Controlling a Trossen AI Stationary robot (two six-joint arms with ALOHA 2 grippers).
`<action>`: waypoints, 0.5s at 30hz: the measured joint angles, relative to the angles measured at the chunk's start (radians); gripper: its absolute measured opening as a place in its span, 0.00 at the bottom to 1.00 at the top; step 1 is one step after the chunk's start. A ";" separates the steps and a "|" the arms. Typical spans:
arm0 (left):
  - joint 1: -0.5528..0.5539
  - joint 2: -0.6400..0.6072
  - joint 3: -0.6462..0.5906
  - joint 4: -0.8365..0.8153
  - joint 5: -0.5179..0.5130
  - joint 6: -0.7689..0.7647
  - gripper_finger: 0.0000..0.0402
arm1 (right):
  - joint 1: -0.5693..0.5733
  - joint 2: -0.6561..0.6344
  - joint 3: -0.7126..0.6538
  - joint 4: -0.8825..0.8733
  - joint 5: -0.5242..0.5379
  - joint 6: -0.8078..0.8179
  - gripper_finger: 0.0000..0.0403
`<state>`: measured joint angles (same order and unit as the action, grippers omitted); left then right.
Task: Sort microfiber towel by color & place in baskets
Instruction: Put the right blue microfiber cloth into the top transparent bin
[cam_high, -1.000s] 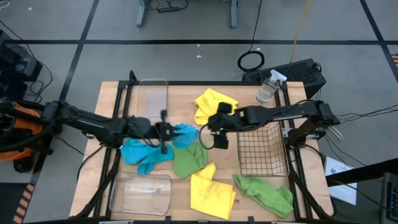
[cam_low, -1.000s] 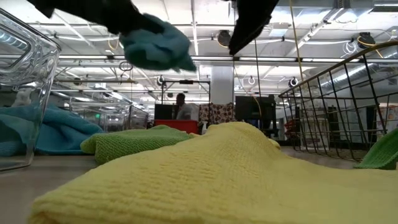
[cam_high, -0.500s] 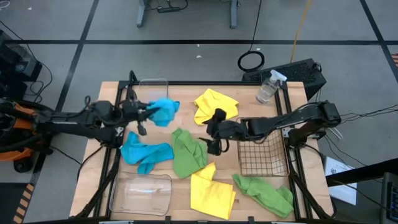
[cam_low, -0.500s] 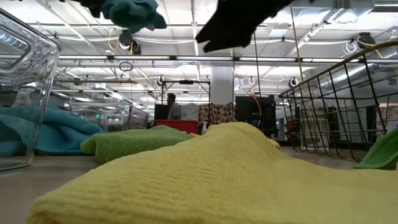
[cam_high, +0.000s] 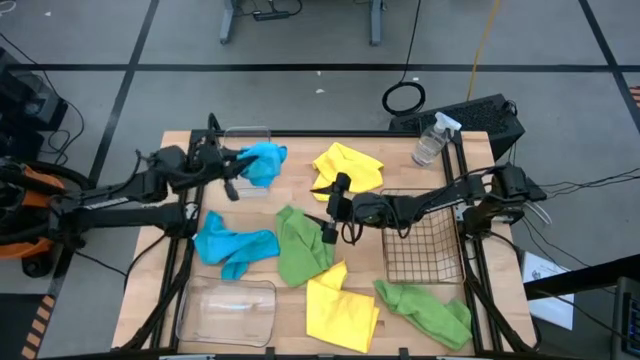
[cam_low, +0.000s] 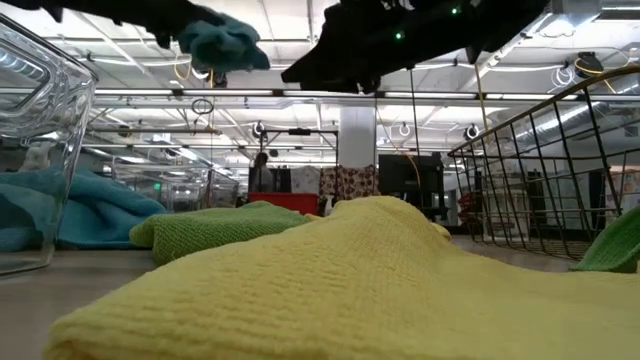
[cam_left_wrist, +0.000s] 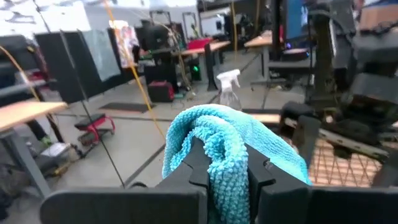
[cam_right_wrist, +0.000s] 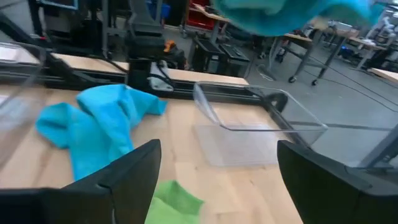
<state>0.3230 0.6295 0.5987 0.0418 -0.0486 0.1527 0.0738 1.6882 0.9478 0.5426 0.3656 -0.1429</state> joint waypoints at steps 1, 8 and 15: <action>0.029 0.016 0.000 0.003 0.027 -0.011 0.08 | -0.008 0.000 0.000 0.000 0.000 0.000 0.77; 0.249 0.147 0.000 0.008 0.186 -0.047 0.08 | -0.027 0.000 0.001 -0.011 -0.001 -0.005 0.77; 0.444 0.234 0.000 -0.079 0.313 -0.118 0.08 | -0.013 0.000 0.001 -0.068 -0.005 0.072 0.77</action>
<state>0.7673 0.8631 0.5983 -0.0371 0.2644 0.0344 0.0609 1.6882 0.9489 0.4748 0.3608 -0.0710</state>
